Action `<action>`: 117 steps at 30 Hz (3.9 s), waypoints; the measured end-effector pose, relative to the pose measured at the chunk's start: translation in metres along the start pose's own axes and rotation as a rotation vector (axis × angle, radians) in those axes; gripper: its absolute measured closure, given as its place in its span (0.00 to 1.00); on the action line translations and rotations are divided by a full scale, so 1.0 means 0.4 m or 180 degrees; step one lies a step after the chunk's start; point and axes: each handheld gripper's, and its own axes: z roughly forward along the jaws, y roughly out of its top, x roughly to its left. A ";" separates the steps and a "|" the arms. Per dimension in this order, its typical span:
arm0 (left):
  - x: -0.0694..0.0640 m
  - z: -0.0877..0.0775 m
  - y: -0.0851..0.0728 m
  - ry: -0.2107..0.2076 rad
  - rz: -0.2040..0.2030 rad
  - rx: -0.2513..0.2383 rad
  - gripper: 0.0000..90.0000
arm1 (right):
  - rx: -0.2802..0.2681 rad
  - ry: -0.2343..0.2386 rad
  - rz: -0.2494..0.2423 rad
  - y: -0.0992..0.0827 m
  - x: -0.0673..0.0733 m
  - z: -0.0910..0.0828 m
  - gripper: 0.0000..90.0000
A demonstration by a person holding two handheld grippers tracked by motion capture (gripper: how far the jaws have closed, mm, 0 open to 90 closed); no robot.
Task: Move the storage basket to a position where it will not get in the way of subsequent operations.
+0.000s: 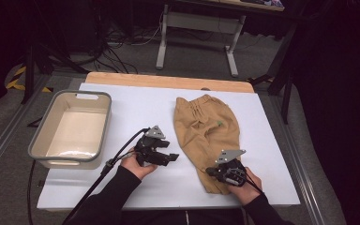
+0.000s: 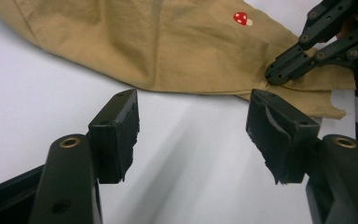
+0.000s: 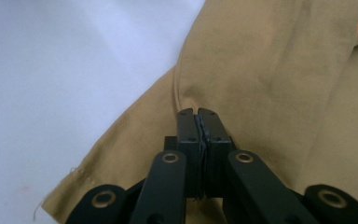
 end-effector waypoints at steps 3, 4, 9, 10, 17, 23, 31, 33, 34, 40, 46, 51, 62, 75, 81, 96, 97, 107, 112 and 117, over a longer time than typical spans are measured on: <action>0.003 -0.002 0.000 0.0015 -0.0007 -0.0018 0.40 | -0.0102 0.0090 -0.0005 0.018 0.004 -0.015 0.99; 0.004 -0.003 -0.001 0.0022 -0.0022 -0.0014 0.40 | -0.0140 0.0134 0.0007 0.027 0.007 -0.022 0.99; 0.015 -0.010 -0.003 0.0064 -0.0038 -0.0033 0.40 | -0.0289 0.0336 -0.0031 0.077 0.028 -0.036 0.99; 0.017 -0.014 -0.004 0.0071 -0.0051 -0.0046 0.40 | -0.0305 0.0362 -0.0060 0.088 0.034 -0.034 0.99; 0.035 -0.041 -0.009 0.0186 -0.0125 -0.0128 0.40 | -0.0318 0.0595 -0.0242 0.169 0.087 0.008 0.99; 0.049 -0.049 -0.011 0.0315 -0.0187 -0.0114 0.40 | -0.0361 0.0726 -0.0326 0.206 0.122 0.041 0.99; 0.085 -0.028 0.005 0.0419 -0.0286 -0.0114 0.42 | -0.0245 0.0763 -0.0284 0.185 0.141 0.093 0.89; 0.094 -0.014 0.014 0.0446 -0.0286 -0.0066 0.43 | -0.0357 0.0732 -0.0238 0.177 0.123 0.072 0.77; 0.098 -0.007 0.020 0.0438 -0.0302 -0.0045 0.44 | -0.0403 0.0705 -0.0202 0.171 0.110 0.058 0.73; 0.113 0.046 0.063 0.0510 -0.0287 0.0079 0.48 | -0.0687 0.0300 0.0068 0.098 0.011 -0.026 0.62; 0.125 0.110 0.082 0.0551 -0.0304 0.0232 0.48 | -0.0690 -0.0196 0.0405 0.016 -0.088 -0.075 0.58; 0.130 0.149 0.083 0.0593 -0.0303 0.0358 0.48 | -0.0663 -0.0443 0.0661 -0.040 -0.148 -0.084 0.54; 0.129 0.172 0.078 0.0634 -0.0360 0.0465 0.60 | -0.0427 -0.0748 0.0909 -0.111 -0.209 -0.092 0.55; 0.116 0.171 0.085 0.0733 -0.0388 0.0534 0.96 | -0.0165 -0.0752 0.1024 -0.134 -0.228 -0.080 0.51; 0.141 0.123 0.088 0.1111 -0.0344 0.0537 0.96 | -0.0092 -0.0720 0.1034 -0.132 -0.225 -0.078 0.62; 0.205 0.051 0.074 0.1485 -0.0476 0.0367 0.96 | -0.0021 -0.0453 0.1087 -0.118 -0.222 -0.128 1.00; 0.208 0.050 0.075 0.1519 -0.0461 0.0355 0.96 | -0.0006 -0.0472 0.1088 -0.121 -0.220 -0.139 1.00; 0.201 0.055 0.069 0.1440 -0.0487 0.0418 0.95 | 0.0302 -0.0268 0.1039 -0.155 -0.211 -0.155 0.93; 0.196 0.045 0.076 0.1343 -0.0551 0.0258 0.77 | -0.0109 -0.0476 0.1060 -0.136 -0.230 -0.165 0.62; 0.195 0.040 0.087 0.1308 -0.0491 0.0072 0.63 | -0.0248 -0.0663 0.1110 -0.109 -0.274 -0.133 0.59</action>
